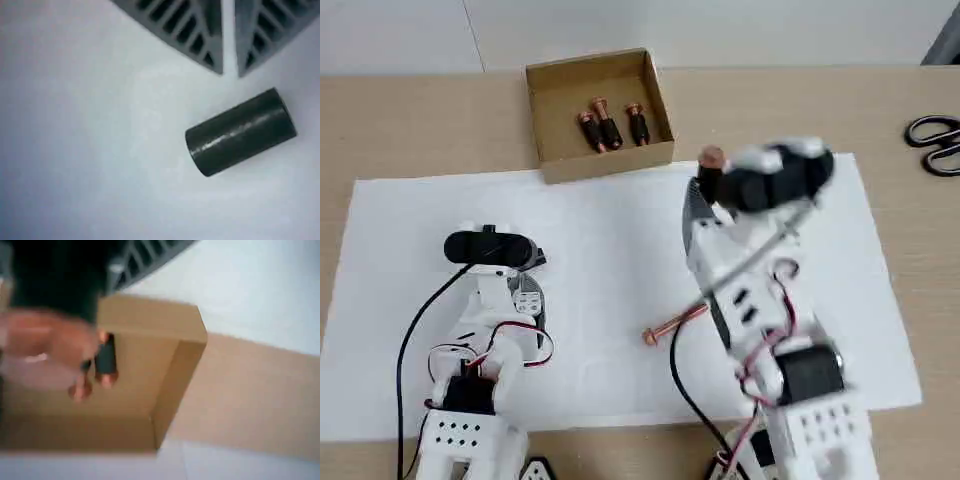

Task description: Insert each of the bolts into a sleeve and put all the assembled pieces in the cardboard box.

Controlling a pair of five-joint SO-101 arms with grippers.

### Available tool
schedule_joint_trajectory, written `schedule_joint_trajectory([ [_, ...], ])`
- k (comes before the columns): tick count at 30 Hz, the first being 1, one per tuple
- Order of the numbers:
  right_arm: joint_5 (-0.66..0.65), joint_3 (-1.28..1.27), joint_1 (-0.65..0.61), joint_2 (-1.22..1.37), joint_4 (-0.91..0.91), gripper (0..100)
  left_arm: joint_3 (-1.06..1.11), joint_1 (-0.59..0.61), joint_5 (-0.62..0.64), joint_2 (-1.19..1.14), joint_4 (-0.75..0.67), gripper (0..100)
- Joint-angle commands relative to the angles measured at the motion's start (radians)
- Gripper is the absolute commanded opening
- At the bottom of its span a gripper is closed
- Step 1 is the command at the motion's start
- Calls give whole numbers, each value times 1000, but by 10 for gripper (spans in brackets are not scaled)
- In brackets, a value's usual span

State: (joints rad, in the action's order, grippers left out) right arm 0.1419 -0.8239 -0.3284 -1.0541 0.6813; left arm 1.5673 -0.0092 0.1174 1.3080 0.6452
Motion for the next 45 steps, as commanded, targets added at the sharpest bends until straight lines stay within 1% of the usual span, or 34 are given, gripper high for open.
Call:
schedule_joint_trajectory([
  [1, 8, 129, 2, 186, 25, 4, -5, 3, 6, 12, -26, 6],
  [6, 8, 176, -73, 378, 104, 4, -5, 3, 6, 12, -26, 6],
  [9, 9, 193, -113, 429, 101, 4, -5, 3, 6, 12, -26, 6],
  [12, 14, 247, -108, 427, 102, 4, -5, 3, 6, 12, -26, 6],
  [16, 14, 295, -54, 426, 111, 4, -5, 3, 6, 12, -26, 6],
  [18, 11, 298, -48, 426, 111, 4, -5, 3, 5, 12, -26, 6],
  [25, 6, 299, -44, 443, 33, 4, -5, 6, 3, 12, -35, 7],
  [27, -37, 316, -44, 461, 22, 4, -5, 6, 2, 12, -35, 7],
  [30, -83, 396, -42, 538, 25, 4, -5, 5, 2, 12, -35, 7],
  [38, -86, 729, -38, 892, 54, 4, -5, 18, 5, 12, -40, 7],
  [40, -86, 813, -24, 989, 53, 4, -4, 38, 6, 12, -40, 7],
  [45, -86, 1036, 13, 1216, 53, 4, -4, 40, 5, 12, -40, 7],
])
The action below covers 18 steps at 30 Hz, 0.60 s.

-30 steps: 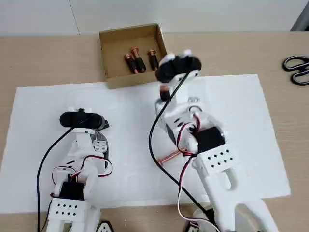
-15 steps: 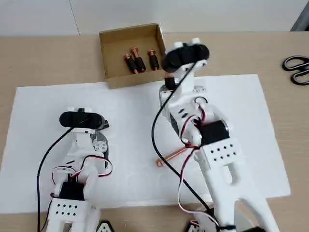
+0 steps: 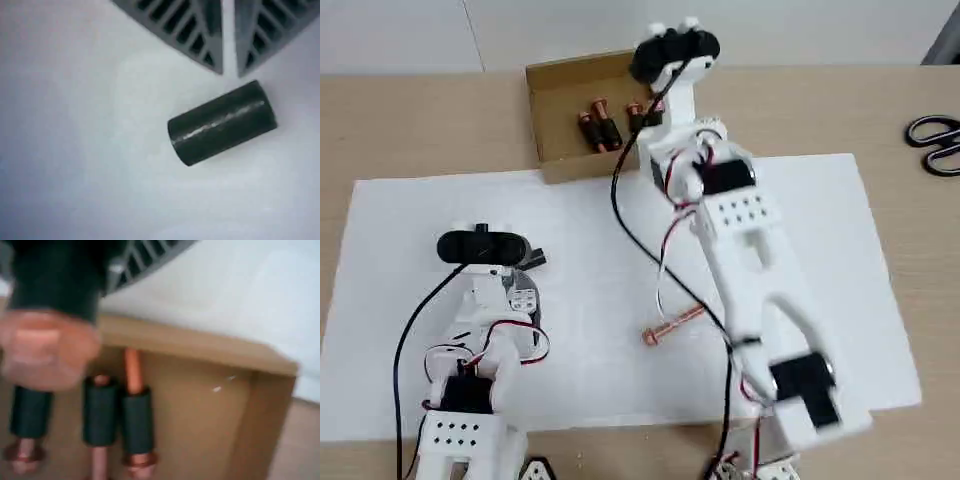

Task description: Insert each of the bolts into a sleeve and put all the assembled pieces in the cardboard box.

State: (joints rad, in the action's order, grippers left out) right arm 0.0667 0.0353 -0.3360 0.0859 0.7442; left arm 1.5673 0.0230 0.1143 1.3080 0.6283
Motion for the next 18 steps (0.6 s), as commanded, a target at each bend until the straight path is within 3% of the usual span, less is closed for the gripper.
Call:
schedule_joint_trajectory([
  [1, -11, 227, 22, 119, -10, 4, -4, 8, 8, 12, -23, 7],
  [8, -11, 509, 5, 338, -2, 4, -4, 11, 5, 12, -23, 7],
  [18, -9, 667, -42, 529, -62, 7, -4, 11, 3, 12, -25, 7],
])
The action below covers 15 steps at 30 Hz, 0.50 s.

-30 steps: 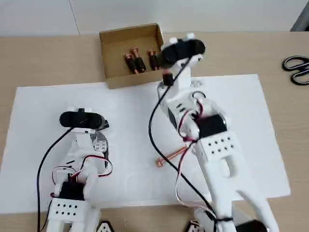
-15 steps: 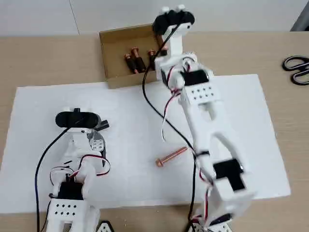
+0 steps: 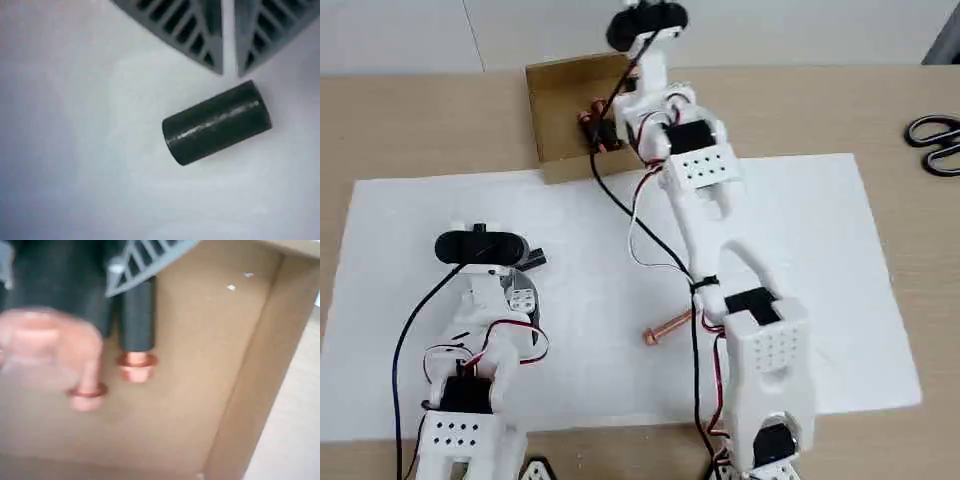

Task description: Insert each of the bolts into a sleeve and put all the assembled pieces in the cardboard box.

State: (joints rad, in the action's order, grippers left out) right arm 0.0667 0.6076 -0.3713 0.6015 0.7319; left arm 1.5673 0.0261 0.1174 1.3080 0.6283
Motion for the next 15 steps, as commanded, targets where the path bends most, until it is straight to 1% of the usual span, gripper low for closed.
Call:
schedule_joint_trajectory([
  [1, -9, 110, -7, 36, -62, 7, -4, 8, 0, 12, -25, 7],
  [15, -9, 405, -7, 312, -59, 9, -4, 8, 0, 12, -25, 7],
])
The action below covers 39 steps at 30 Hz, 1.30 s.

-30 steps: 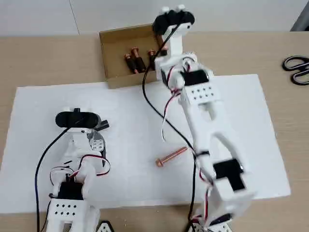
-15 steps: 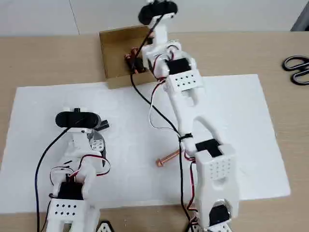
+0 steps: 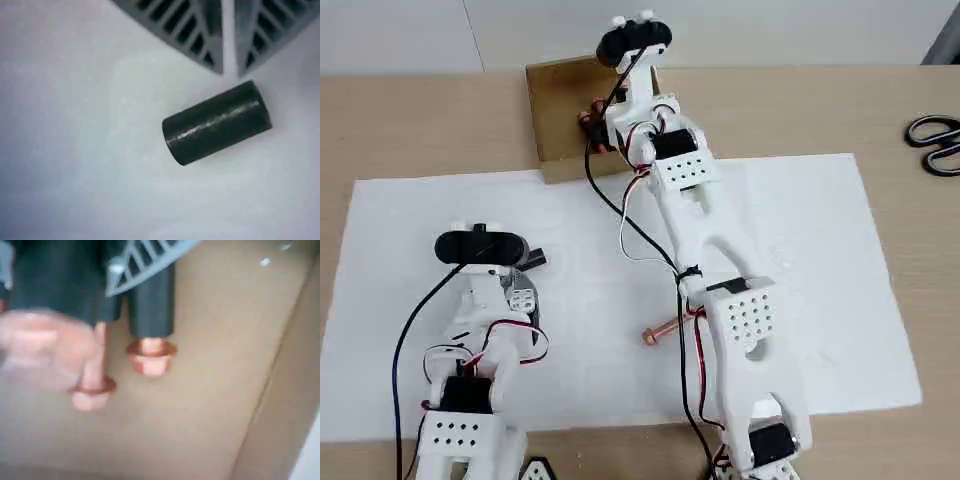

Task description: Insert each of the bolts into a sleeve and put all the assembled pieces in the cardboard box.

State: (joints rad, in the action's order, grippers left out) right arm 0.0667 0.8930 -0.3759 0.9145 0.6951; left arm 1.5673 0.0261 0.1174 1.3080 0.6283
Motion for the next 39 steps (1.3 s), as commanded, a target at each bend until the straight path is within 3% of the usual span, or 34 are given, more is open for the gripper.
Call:
schedule_joint_trajectory([
  [1, -9, 138, -2, 13, -22, 9, -4, 8, 0, 12, -25, 7],
  [8, -9, 190, -1, 74, -22, 17, -4, 8, 0, 12, -25, 7],
  [14, -9, 189, -1, 79, 7, 132, -4, 8, 0, 12, -25, 7],
  [27, -9, 189, 1, 73, 22, 136, -4, 8, 0, 12, -25, 7],
  [37, -9, 379, 5, -13, 401, 135, -4, 11, 0, 12, -25, 7],
  [39, -9, 442, 1, -31, 495, 135, -4, 61, 0, 12, -25, 7],
])
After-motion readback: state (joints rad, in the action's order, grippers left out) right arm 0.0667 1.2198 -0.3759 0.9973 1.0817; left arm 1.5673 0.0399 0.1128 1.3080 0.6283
